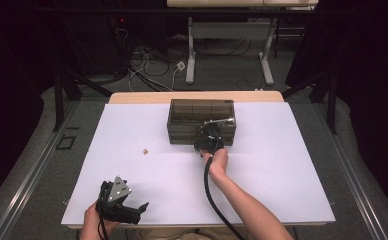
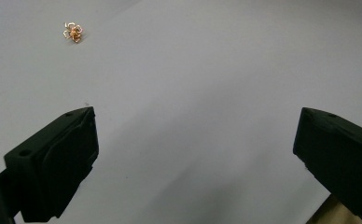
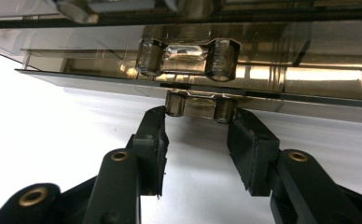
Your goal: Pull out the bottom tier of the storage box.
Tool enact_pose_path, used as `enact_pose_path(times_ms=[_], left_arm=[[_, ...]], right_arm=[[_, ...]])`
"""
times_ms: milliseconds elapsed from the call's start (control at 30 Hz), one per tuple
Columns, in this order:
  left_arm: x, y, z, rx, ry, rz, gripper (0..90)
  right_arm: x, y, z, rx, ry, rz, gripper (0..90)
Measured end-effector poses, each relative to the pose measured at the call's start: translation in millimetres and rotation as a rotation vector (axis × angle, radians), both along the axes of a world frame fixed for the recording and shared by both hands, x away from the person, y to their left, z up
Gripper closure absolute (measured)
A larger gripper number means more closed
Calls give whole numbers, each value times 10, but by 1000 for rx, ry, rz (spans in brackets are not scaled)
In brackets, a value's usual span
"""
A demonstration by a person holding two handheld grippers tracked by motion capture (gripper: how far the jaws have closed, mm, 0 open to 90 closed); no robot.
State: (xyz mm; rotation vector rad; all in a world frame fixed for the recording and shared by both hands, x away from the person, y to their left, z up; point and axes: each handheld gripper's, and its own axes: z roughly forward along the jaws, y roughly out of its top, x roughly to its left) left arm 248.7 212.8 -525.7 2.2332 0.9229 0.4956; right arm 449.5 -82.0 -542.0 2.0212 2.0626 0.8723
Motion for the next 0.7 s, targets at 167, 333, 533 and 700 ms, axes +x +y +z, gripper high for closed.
enact_pose_path(times_ms=[167, 333, 533, 700], left_arm=[[3, -4, -5, -1, -2, -1, 1], [-2, -3, -7, -5, -9, 5, 1], [1, 0, -9, -6, -8, 3, 1], [-1, -5, -1, 5, -4, 2, 1]], right_arm=[[-20, -1, 8, 6, 10, 4, 577], [-30, -18, 2, 17, 4, 16, 544], [-85, -127, -10, 39, -13, 124, 442], [-159, -269, 4, 35, -35, 231, 393]])
